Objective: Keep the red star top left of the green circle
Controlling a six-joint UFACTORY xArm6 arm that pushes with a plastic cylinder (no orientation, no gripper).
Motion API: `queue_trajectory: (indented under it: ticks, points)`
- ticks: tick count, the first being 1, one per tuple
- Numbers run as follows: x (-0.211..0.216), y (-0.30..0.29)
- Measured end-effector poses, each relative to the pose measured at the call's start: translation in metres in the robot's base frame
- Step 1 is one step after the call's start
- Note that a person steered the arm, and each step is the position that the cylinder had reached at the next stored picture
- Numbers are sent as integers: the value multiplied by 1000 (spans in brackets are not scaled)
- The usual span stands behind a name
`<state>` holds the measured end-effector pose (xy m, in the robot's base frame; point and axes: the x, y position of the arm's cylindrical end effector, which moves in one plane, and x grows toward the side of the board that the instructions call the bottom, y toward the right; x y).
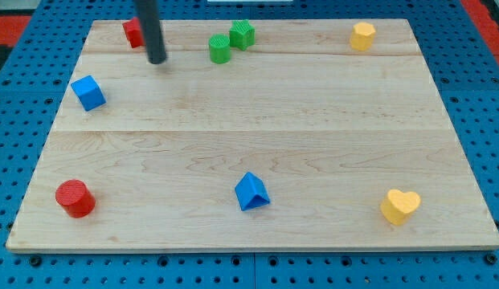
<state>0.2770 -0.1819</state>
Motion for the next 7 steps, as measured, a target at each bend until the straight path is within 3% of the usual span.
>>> queue_trajectory:
  ticks: [1,2,3,4,5,6,7]
  points:
    - [-2,-87]
    - [-23,-122]
    - [-37,-118]
    - [-69,-67]
    - [-39,-53]
    - [-36,-6]
    - [-40,-88]
